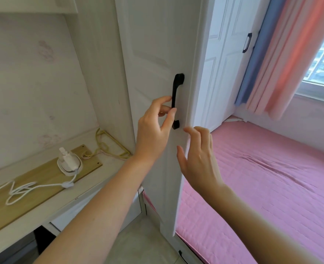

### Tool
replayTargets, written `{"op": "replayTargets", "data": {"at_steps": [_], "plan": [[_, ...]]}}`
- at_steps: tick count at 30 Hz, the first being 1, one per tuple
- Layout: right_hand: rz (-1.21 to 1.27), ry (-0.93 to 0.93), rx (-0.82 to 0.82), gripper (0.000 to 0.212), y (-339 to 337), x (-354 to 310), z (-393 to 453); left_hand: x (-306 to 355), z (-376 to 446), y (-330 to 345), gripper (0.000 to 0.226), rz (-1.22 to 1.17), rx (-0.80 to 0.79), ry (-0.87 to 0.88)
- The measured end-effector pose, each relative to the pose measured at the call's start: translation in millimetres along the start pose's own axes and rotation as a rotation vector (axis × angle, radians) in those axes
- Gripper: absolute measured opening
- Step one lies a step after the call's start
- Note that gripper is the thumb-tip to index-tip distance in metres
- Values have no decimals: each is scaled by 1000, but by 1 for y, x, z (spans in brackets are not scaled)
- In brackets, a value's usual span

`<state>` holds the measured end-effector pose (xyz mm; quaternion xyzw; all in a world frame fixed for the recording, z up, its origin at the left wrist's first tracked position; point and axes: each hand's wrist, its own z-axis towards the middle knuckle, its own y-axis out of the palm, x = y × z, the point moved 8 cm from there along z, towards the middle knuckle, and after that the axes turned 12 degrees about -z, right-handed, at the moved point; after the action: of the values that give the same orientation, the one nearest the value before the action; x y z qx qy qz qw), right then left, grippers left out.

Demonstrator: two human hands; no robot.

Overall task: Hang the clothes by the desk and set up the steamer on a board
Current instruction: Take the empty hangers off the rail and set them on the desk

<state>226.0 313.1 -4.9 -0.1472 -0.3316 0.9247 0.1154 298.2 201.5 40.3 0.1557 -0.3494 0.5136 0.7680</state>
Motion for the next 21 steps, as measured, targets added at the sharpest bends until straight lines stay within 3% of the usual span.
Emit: {"op": "replayTargets", "data": {"at_steps": [6, 11, 14, 21], "plan": [[286, 183, 4, 68, -1, 9, 32, 2, 14, 7, 25, 15, -1, 18], [402, 268, -130, 52, 11, 17, 35, 4, 17, 15, 22, 99, 24, 139], [407, 265, -145, 47, 13, 19, 34, 6, 16, 19, 31, 213, 76, 238], [441, 232, -204, 47, 16, 27, 37, 0, 19, 43, 51, 143, -29, 189]]}}
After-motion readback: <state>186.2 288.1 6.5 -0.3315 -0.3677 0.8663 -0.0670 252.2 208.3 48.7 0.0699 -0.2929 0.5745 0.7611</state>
